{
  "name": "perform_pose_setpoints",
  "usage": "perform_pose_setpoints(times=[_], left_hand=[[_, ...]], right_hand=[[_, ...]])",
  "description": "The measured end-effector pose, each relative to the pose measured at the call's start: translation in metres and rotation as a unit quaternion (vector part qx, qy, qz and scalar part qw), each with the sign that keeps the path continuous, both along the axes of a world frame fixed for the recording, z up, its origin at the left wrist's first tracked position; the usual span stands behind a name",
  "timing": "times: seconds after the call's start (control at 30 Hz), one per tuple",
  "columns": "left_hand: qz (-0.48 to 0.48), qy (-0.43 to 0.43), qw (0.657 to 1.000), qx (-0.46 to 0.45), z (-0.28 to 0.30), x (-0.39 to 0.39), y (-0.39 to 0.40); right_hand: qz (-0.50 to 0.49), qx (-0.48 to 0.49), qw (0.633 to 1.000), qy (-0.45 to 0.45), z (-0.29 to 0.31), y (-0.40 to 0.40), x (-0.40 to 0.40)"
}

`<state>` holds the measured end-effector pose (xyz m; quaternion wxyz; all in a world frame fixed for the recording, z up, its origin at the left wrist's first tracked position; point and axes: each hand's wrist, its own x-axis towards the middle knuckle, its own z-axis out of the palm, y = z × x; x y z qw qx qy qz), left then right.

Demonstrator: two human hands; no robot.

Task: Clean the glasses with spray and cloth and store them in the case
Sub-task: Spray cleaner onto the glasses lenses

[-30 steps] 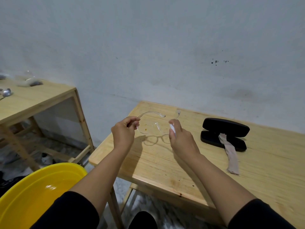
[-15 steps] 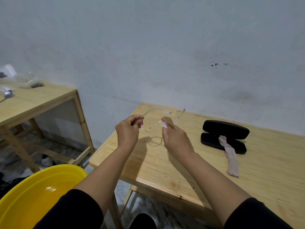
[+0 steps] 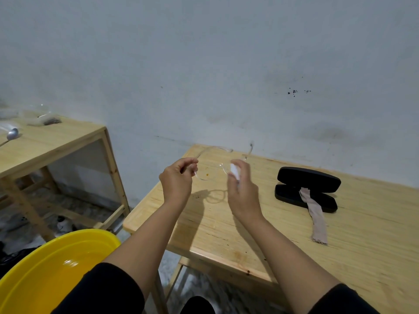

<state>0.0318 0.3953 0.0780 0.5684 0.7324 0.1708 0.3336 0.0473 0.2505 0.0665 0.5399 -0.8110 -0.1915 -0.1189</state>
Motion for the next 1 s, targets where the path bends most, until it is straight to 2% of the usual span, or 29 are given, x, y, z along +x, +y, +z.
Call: perform_pose_setpoints(times=[0.03,0.1,0.2,0.33,0.63,0.83,1.0], left_hand=[[0.008,-0.002,1.000,-0.013,0.001,0.000,0.002],[0.018,-0.011,0.999,-0.038,0.005,0.000,0.004],[0.010,-0.023,0.998,-0.059,0.010,0.002,0.000],[-0.007,-0.025,0.997,-0.066,0.013,0.004,-0.007],[-0.019,-0.030,0.997,-0.064,0.015,0.005,-0.013],[-0.031,-0.034,0.997,-0.067,0.018,0.005,-0.022],[-0.022,-0.039,0.997,-0.071,0.022,0.004,-0.020]], right_hand=[[-0.006,0.118,0.990,0.077,-0.002,-0.004,0.000],[0.003,0.303,0.925,0.231,-0.008,-0.013,0.003],[0.048,0.390,0.859,0.328,-0.008,-0.023,0.010],[0.113,0.409,0.837,0.345,0.000,-0.028,0.016],[0.127,0.453,0.801,0.370,0.000,-0.023,0.014],[0.201,0.404,0.803,0.390,0.002,0.001,0.007],[0.222,0.381,0.810,0.387,0.004,0.005,0.009]])
